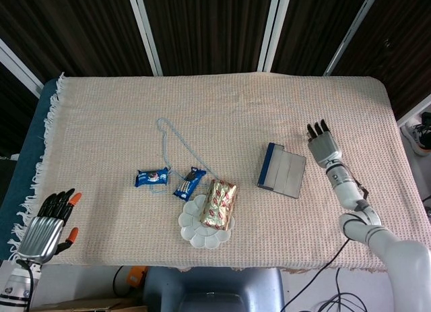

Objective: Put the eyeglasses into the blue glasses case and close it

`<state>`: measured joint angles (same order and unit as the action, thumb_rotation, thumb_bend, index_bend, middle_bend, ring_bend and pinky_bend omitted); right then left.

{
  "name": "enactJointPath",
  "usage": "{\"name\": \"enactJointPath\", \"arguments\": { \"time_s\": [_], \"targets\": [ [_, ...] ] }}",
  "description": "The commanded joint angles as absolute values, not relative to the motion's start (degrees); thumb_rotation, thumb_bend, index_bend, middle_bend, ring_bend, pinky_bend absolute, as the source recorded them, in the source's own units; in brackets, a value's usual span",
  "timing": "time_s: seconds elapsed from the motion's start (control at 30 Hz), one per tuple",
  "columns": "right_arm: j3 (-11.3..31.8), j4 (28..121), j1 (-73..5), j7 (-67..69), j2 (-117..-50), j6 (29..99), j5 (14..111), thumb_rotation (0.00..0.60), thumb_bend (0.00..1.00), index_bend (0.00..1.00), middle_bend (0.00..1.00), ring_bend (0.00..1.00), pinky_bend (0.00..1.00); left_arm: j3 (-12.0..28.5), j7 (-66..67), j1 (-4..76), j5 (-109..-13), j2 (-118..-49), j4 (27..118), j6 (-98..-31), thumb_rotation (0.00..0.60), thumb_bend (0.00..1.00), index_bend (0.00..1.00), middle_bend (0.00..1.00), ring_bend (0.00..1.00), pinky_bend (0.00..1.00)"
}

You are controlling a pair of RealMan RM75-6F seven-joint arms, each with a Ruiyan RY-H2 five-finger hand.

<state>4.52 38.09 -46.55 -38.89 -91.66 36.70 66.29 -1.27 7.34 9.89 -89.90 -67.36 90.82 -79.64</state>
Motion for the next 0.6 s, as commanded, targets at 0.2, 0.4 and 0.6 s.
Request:
{"name": "enactJointPath", "arguments": {
  "time_s": [0.2, 0.4, 0.6],
  "targets": [
    [5.1, 42.8, -43.9, -33.3, -86.6, 38.5, 66.9, 0.6, 0.51, 0.43, 0.0, 0.0, 0.0, -1.7, 7.2, 9.5, -90.8, -67.1, 91.0, -80.5, 0.6, 0.41, 0.0, 0.0, 0.0, 0.08],
    [5.0, 40.8, -41.9, -29.4, -86.2, 36.6, 65.8, 0.6, 0.5, 0.43, 0.0, 0.0, 0.0, -1.7, 6.7, 9.4, -91.1, -67.0, 90.9, -81.0, 0.6, 0.41, 0.0, 0.0, 0.0, 0.08],
    [5.1, 36.6, -41.3, -21.8, -88.7, 32.1, 66.1, 0.6, 0.5, 0.34, 0.0, 0.0, 0.0, -1.8, 7.3, 9.6, -91.1, -67.3, 90.9, -80.4, 0.6, 0.41, 0.0, 0.0, 0.0, 0.08]
  ]
}}
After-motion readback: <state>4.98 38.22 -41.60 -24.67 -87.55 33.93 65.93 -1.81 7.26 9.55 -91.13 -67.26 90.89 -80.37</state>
